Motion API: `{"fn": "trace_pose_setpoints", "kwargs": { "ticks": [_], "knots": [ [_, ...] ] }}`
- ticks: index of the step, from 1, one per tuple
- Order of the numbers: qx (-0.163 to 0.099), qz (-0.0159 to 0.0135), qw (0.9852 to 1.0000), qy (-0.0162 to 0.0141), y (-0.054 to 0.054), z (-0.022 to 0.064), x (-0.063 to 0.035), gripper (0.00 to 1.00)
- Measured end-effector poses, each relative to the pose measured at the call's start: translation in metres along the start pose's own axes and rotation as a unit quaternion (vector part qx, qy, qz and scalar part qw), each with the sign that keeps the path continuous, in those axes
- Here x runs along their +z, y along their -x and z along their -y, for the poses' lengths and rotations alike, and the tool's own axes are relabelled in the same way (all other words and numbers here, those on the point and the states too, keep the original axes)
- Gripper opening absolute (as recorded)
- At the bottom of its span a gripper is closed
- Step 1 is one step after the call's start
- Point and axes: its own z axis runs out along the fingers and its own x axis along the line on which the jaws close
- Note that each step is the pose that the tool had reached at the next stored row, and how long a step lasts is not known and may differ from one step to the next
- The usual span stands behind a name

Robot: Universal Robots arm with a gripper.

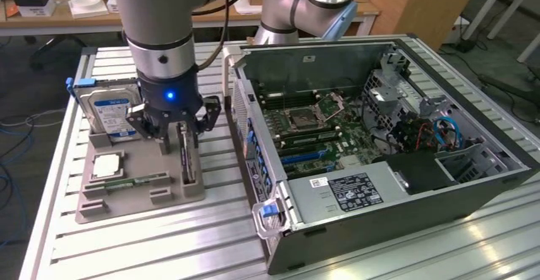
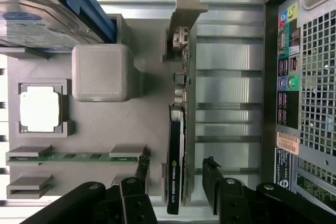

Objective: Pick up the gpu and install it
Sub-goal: 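Pick up the gpu and move the gpu toward the slot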

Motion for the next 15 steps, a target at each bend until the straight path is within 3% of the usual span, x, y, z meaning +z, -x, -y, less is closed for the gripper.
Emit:
{"fn": "trace_pose_setpoints", "kwargs": {
  "ticks": [15],
  "knots": [
    [0.0,0.0,1.0,-0.0001,0.001,-0.0024,0.0247,0.53]
  ]
}}
